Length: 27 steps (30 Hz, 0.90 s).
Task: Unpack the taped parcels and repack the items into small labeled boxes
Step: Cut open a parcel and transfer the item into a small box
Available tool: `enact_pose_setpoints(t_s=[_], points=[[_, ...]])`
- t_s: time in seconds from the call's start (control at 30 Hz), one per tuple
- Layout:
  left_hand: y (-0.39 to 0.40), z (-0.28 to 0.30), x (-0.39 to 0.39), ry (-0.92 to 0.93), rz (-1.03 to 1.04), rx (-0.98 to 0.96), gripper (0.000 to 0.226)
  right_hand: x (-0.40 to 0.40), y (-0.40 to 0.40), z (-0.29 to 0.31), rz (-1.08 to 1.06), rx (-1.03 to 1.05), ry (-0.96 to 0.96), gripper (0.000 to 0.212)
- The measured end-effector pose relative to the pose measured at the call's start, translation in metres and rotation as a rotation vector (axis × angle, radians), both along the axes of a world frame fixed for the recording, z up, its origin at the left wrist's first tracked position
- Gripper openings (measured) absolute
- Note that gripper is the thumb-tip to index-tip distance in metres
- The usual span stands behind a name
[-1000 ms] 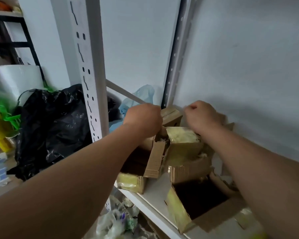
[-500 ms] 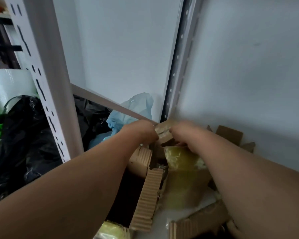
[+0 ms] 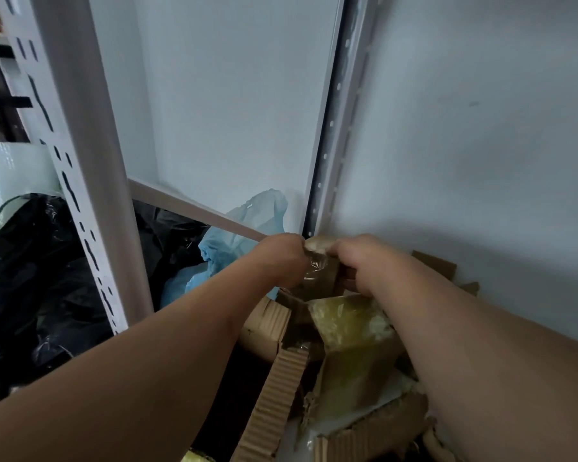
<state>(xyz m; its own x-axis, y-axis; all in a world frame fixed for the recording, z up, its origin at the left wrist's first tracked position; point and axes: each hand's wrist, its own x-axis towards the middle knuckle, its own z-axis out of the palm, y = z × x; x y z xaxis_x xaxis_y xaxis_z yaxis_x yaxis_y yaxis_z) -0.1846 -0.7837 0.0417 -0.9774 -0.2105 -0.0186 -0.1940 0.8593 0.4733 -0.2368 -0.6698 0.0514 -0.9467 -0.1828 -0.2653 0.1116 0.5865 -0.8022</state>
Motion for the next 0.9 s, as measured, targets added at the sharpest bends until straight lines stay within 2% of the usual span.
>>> enact_pose_setpoints(t_s=[0.07, 0.13, 0.17, 0.37, 0.53, 0.63, 0.77, 0.9], points=[[0.007, 0.009, 0.007, 0.048, 0.007, 0.039, 0.031, 0.009, 0.005, 0.010, -0.125, -0.183, -0.070, 0.023], [0.014, 0.016, 0.015, 0.124, 0.012, 0.088, 0.031, 0.015, 0.013, 0.019, -0.261, -0.342, -0.133, 0.006], [0.018, 0.020, 0.020, 0.177, 0.026, 0.133, 0.032, 0.019, 0.016, 0.026, -0.297, -0.392, -0.133, 0.006], [0.053, 0.055, 0.058, 0.489, 0.030, 0.320, 0.034, 0.053, 0.049, 0.063, -0.384, -0.567, 0.056, 0.010], [0.110, 0.074, 0.102, 0.630, -0.020, 0.418, 0.028, 0.108, 0.105, 0.082, -0.457, -0.606, 0.120, 0.013], [0.153, 0.077, 0.130, 0.639, -0.050, 0.506, 0.024, 0.146, 0.149, 0.085, -0.500, -0.615, 0.142, 0.013], [0.218, 0.082, 0.174, 0.643, -0.124, 0.624, 0.013, 0.194, 0.218, 0.095, -0.552, -0.569, 0.267, 0.013], [0.289, 0.081, 0.213, 0.630, -0.206, 0.665, 0.006, 0.245, 0.296, 0.093, -0.620, -0.532, 0.322, 0.011]])
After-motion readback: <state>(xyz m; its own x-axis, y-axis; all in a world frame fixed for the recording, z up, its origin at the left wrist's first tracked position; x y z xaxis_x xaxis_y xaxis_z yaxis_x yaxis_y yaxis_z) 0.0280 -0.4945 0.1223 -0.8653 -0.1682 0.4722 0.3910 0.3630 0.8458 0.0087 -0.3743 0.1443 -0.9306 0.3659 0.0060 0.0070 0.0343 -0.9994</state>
